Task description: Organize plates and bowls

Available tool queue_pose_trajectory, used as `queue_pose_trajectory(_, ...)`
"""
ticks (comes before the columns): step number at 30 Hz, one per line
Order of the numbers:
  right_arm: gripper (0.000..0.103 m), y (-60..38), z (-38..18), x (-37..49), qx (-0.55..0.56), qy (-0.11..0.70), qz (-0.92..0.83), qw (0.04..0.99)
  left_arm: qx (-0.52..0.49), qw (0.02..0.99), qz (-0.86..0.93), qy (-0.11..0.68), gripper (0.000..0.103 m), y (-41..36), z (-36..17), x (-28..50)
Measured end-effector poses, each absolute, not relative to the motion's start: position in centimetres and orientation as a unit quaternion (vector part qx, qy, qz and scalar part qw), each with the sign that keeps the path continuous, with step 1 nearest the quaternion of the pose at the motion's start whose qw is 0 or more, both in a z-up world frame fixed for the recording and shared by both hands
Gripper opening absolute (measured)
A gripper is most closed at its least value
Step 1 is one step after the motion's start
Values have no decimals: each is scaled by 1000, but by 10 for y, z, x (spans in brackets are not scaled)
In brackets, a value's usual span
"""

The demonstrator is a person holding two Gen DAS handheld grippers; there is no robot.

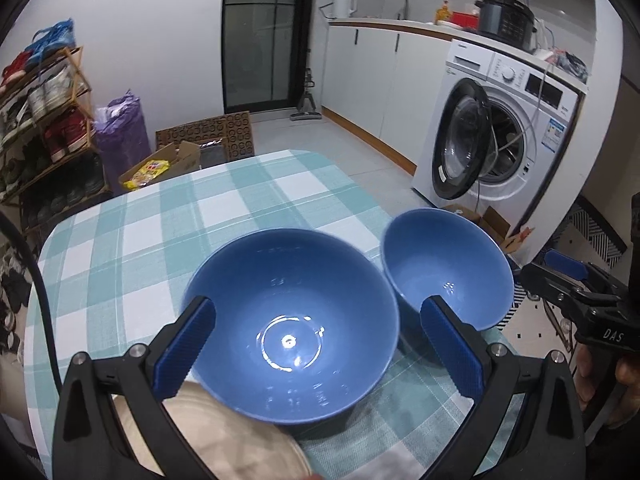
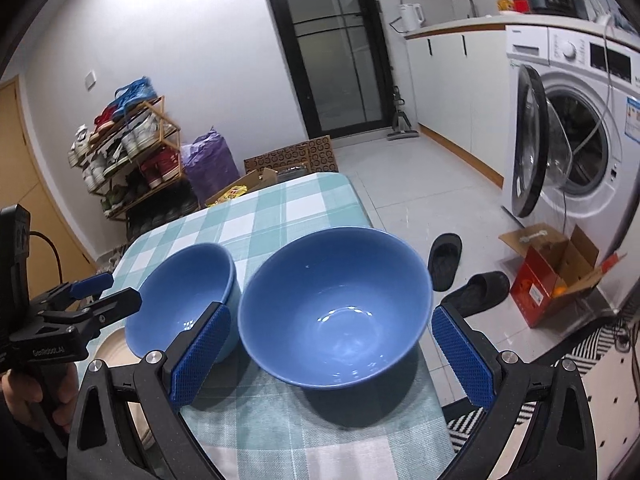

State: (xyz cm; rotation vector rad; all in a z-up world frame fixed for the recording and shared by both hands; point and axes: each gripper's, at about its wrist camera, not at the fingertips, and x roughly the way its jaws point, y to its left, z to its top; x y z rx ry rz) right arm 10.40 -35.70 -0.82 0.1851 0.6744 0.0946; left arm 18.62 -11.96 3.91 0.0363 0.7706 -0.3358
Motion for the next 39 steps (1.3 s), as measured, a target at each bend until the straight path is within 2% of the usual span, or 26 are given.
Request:
queue_pose_trajectory(21, 102, -383, -32, 119, 126, 355, 25, 926, 102, 921, -182, 330, 101, -189, 41, 215)
queue_pose_trajectory(26, 102, -390, -38, 123, 135, 361, 25, 922, 137, 917, -178, 329, 95, -206, 36, 224)
queue_pose_trajectory(29, 102, -391, -42, 126, 142, 366, 29, 919, 149, 909, -188, 342, 87, -215, 32, 232)
queue_pose_trajectory(33, 102, -390, -47, 130, 143, 373, 36, 916, 159, 901, -195, 353, 84, -228, 28, 238)
queue_pose_trajectory(35, 102, -390, -50, 132, 143, 377, 39, 914, 165, 898, -199, 357, 74, -233, 26, 241)
queue_pose_trajectory(36, 102, -390, -52, 132, 143, 378, 41, 914, 169, 894, -200, 363, 72, -236, 25, 243)
queue_pose_trajectory(39, 102, -392, -56, 133, 148, 380, 41, 912, 172, 889, -199, 373, 71, -241, 20, 250)
